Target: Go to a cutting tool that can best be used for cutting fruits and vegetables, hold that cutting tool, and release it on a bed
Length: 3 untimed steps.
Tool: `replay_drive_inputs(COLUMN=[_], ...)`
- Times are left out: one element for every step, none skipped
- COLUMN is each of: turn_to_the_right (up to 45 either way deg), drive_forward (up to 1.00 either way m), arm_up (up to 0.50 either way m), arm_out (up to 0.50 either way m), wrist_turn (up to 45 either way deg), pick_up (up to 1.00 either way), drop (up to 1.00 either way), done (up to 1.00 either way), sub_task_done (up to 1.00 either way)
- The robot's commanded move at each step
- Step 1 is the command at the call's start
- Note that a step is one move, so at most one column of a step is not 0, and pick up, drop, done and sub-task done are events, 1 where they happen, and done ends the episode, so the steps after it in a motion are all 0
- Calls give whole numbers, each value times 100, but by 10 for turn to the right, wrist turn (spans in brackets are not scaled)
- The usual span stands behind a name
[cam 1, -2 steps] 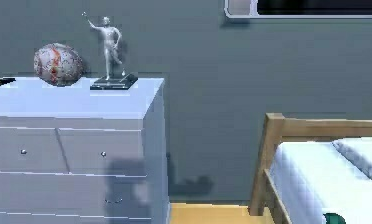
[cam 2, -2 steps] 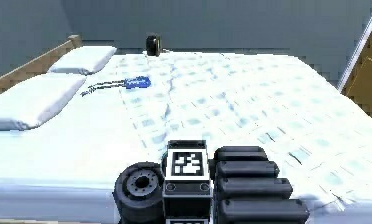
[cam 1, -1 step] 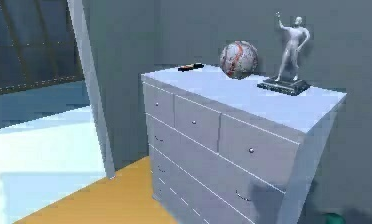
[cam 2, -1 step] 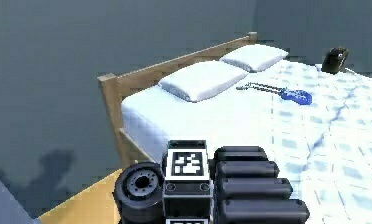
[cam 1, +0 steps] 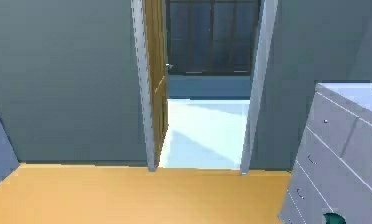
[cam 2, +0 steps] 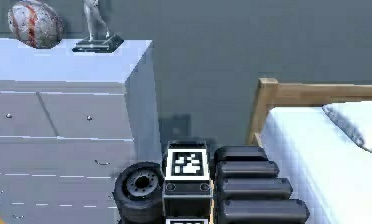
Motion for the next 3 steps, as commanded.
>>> replay_drive_inputs(turn_to_the_right=[-450, -420, -450], drive_forward=[0, 0, 0], arm_up=[0, 0, 0], arm_out=[0, 0, 0], wrist_turn=[0, 0, 0], pick_up=[0, 0, 0], drop=[0, 0, 0], done=[0, 0, 0], sub_task_done=[0, 0, 0])
